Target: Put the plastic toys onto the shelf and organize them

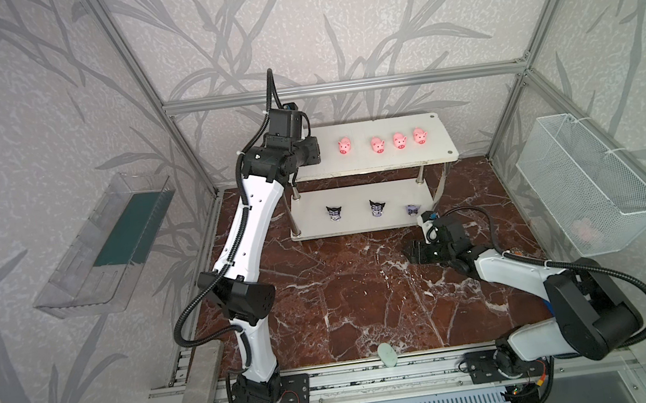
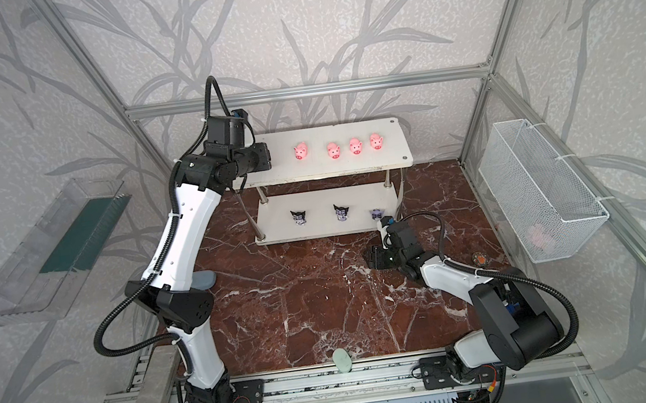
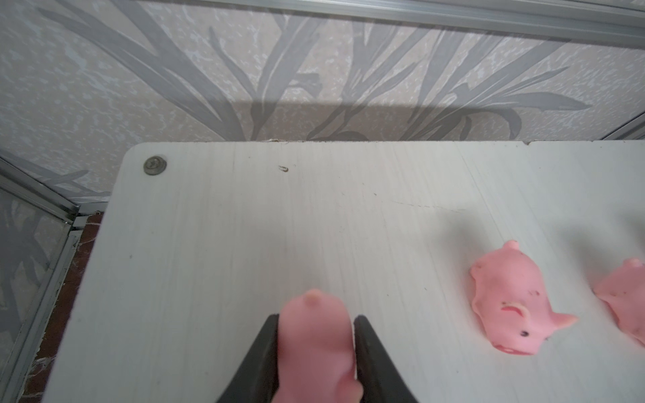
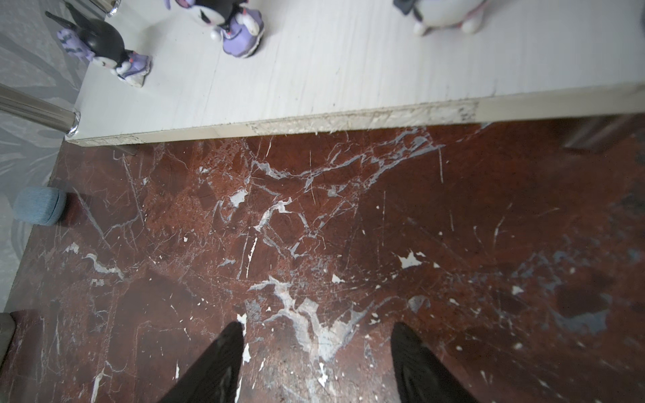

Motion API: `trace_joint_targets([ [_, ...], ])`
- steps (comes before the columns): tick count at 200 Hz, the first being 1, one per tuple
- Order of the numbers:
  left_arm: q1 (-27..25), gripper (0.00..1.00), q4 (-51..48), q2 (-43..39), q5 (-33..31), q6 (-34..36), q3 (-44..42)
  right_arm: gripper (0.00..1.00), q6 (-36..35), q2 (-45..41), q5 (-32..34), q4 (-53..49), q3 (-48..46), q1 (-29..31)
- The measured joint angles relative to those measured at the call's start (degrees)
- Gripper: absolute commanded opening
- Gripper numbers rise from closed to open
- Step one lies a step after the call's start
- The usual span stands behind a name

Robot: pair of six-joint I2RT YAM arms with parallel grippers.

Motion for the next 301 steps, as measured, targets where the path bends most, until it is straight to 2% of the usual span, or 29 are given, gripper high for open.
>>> trace_joint_targets([
  [46, 0.2, 0.42, 0.1, 1.3, -0.1, 0.1, 0.7, 0.68, 0.1, 0.1, 0.0, 0.0, 0.0, 0.0],
  [110, 0.4, 0.66, -0.1, 1.4, -0.1, 0.1, 1.4, 0.68, 0.5, 0.2, 0.0, 0.0, 0.0, 0.0],
  [159, 0.4, 0.72, -0.3, -0.3, -0.1, 0.7, 2.9, 0.68, 0.7, 0.2, -0.1, 0.0, 0.0, 0.0],
  [186, 0.4, 0.73, 1.2, -5.4, 0.2, 1.4, 0.2, 0.68, 0.9, 0.1, 0.0, 0.0, 0.0, 0.0],
  [214, 0.4, 0.73, 6.1, -16.8, 0.3, 1.6, -10.5, 0.68, 0.9, -2.7, 0.2, 0.0, -0.8, 0.0],
  [246, 0.5, 0.73, 15.2, -35.2, -1.8, 1.7, -31.7, 0.68, 0.4, -10.7, 1.9, -0.9, -3.4, 0.0],
  [272, 0.5, 0.75, 22.5, -50.7, -7.2, 1.7, -51.5, 0.68, -0.3, -18.7, 5.6, -3.0, -5.8, 0.0],
  [301, 1.0, 0.77, 28.2, -64.8, -14.7, 1.6, -72.7, 0.65, -1.5, -27.3, 13.4, -6.8, -8.9, -0.1],
])
